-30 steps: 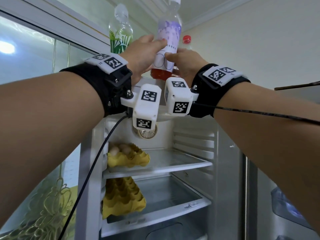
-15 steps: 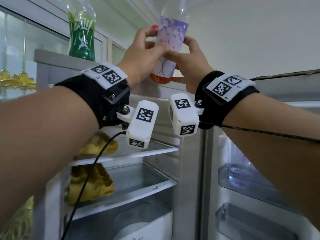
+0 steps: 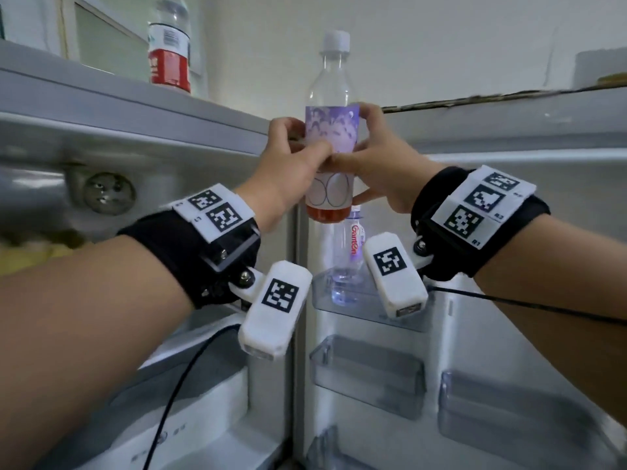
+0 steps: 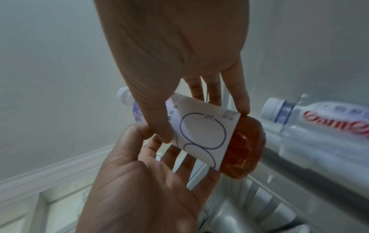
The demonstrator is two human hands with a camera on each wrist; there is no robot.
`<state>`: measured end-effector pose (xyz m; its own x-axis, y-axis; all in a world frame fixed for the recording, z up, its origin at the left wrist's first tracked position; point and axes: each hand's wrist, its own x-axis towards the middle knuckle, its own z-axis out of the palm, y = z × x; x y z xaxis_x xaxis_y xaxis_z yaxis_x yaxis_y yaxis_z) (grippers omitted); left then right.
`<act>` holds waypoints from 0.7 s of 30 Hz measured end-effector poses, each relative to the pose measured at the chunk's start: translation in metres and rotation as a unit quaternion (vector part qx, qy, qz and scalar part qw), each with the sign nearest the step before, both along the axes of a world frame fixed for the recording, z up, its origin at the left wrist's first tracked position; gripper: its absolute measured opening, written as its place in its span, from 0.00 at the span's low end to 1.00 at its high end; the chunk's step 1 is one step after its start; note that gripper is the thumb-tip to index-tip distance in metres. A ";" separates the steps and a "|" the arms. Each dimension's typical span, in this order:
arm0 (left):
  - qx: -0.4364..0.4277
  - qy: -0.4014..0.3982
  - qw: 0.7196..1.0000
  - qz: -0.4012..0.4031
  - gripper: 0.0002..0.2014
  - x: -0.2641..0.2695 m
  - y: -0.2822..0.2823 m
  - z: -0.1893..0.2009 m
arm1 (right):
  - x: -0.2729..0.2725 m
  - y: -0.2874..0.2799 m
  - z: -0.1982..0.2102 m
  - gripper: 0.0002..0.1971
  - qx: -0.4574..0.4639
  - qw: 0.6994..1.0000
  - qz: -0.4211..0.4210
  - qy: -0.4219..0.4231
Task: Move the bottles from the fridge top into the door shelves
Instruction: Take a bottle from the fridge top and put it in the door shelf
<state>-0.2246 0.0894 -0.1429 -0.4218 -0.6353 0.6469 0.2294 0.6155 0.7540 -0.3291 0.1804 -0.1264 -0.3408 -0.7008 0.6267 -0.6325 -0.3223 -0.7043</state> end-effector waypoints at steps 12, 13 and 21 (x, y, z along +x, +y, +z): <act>0.015 -0.081 0.995 -0.062 0.24 -0.064 0.026 -0.043 | -0.056 0.033 -0.057 0.41 0.031 0.991 -0.129 -0.001; 0.015 -0.081 0.995 -0.059 0.24 -0.067 0.028 -0.045 | -0.059 0.031 -0.064 0.41 0.032 0.990 -0.135 -0.005; 0.002 -0.099 0.994 -0.041 0.24 -0.069 0.025 -0.054 | -0.070 0.014 -0.101 0.42 0.061 0.981 -0.182 -0.022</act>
